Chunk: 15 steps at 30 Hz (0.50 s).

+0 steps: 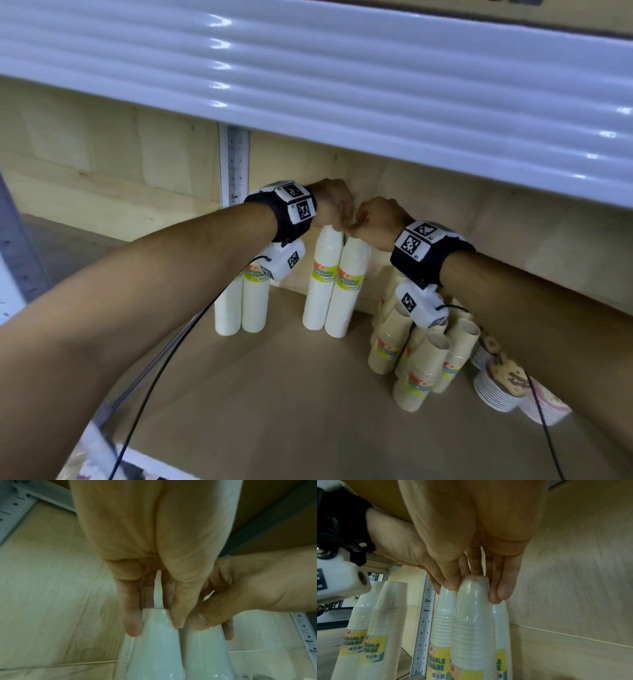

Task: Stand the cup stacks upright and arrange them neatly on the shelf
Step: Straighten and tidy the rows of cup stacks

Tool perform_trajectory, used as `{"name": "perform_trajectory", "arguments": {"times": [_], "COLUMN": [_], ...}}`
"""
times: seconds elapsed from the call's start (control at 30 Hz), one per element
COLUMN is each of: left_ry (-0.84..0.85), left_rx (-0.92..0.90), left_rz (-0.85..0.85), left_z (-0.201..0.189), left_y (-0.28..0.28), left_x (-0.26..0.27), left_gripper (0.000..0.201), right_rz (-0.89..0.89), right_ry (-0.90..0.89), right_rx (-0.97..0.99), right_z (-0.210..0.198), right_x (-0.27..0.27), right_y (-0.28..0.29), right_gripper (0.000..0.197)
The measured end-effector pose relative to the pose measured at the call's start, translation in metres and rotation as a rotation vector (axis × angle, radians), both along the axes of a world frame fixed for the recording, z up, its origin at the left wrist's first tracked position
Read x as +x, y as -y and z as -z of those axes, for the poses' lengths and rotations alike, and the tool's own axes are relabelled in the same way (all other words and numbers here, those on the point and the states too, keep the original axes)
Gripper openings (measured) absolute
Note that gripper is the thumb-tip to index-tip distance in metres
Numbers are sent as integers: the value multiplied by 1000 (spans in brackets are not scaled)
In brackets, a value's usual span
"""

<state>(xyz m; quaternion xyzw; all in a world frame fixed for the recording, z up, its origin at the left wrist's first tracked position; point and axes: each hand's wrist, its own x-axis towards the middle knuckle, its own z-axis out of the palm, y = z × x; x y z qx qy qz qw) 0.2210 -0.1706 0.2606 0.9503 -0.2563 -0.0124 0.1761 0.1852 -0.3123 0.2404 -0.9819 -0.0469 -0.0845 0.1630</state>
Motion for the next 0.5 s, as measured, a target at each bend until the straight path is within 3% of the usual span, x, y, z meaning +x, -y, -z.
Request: {"name": "perform_trajectory", "arguments": {"times": [0.37, 0.5], "left_ry": [93, 155], "left_rx": [57, 103], "left_rz": [-61, -120], "left_z": [-13, -28], "left_y": [-20, -43], "left_x": [-13, -20], "left_gripper": [27, 32], "right_rz": [37, -33], "right_ry": [81, 139], "right_rx": [-74, -45], "right_z": [-20, -29], "right_x": [-7, -11], "right_y": [-18, -39], "right_gripper": [40, 42]}}
